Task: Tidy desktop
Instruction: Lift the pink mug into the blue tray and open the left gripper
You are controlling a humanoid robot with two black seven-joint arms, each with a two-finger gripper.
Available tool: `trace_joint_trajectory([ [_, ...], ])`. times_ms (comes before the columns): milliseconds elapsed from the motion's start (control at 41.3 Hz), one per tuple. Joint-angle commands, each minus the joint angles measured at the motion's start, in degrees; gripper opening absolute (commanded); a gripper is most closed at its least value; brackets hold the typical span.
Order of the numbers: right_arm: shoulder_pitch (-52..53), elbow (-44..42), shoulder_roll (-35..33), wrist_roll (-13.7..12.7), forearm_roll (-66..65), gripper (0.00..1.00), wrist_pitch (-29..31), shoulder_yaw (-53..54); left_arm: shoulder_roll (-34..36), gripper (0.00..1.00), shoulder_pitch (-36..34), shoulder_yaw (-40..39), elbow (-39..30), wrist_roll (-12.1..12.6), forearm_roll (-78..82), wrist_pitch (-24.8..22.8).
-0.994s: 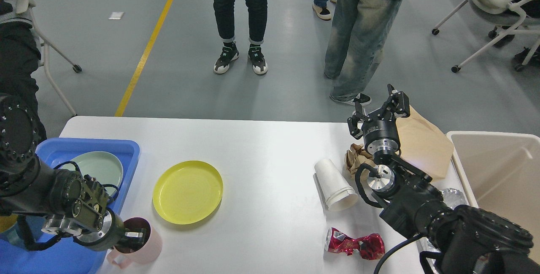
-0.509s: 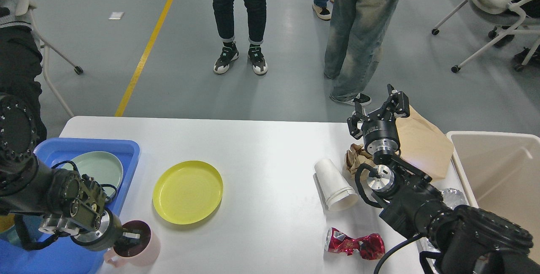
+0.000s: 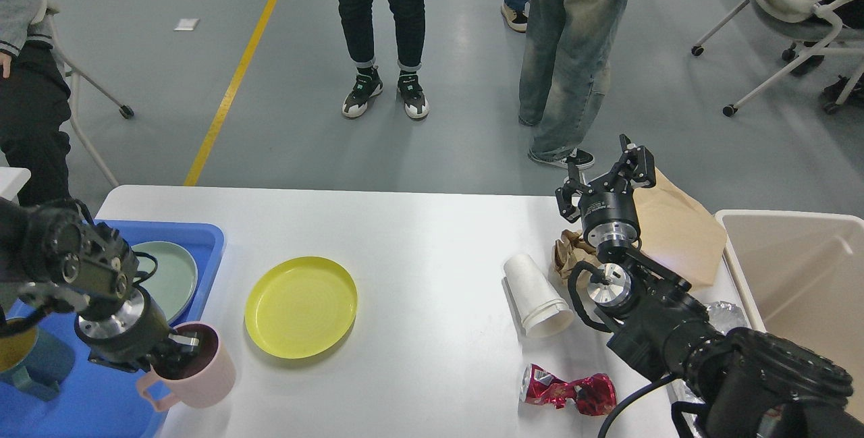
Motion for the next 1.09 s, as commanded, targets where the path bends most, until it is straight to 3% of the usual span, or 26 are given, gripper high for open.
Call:
trace_joint_trajectory([
  [0,0.00,0.01,-0.01,0.00,0.00,1.00,0.00,0.00,2.39,0.00,-11.02,1.09,0.03,-3.95,4.20,-15.66],
  [194,0.00,0.01,-0.01,0.00,0.00,1.00,0.00,0.00,3.10,0.00,-23.88,2.50,0.03,-5.64,8.78,-26.77],
  [315,0.00,0.01,-0.01,0.00,0.00,1.00,0.00,0.00,4.41,0.00,-28.02,2.50,0.20,-5.55,11.41,-28.08],
  [436,0.00,0.01,-0.01,0.00,0.00,1.00,0.00,0.00,4.42,0.00,-26.45,2.41,0.11,-5.20,12.74,-27.66],
  [533,0.00,0.01,-0.01,0.00,0.00,1.00,0.00,0.00,4.77,0.00,-20.48,2.50,0.81,-5.02,12.91,-22.84],
  [630,0.00,0.01,-0.01,0.00,0.00,1.00,0.00,0.00,5.03,0.00,-14.41,3.81,2.92,-4.67,13.17,-14.84],
  [654,0.00,0.01,-0.01,0.00,0.00,1.00,0.00,0.00,5.12,0.00,-11.09,5.39,4.75,-4.84,13.70,-10.91],
  [800,0.09,0.01,-0.01,0.00,0.00,1.00,0.00,0.00,5.38,0.00,-2.54,6.98,9.51,-4.84,13.97,-1.74],
  [873,0.09,0.09,-0.01,0.00,0.00,1.00,0.00,0.00,7.14,0.00,0.71,6.72,11.53,-4.84,13.88,0.55],
  [1066,0.00,0.09,-0.01,0.00,0.00,1.00,0.00,0.00,8.90,0.00,5.81,5.93,12.86,-4.76,13.88,1.35],
])
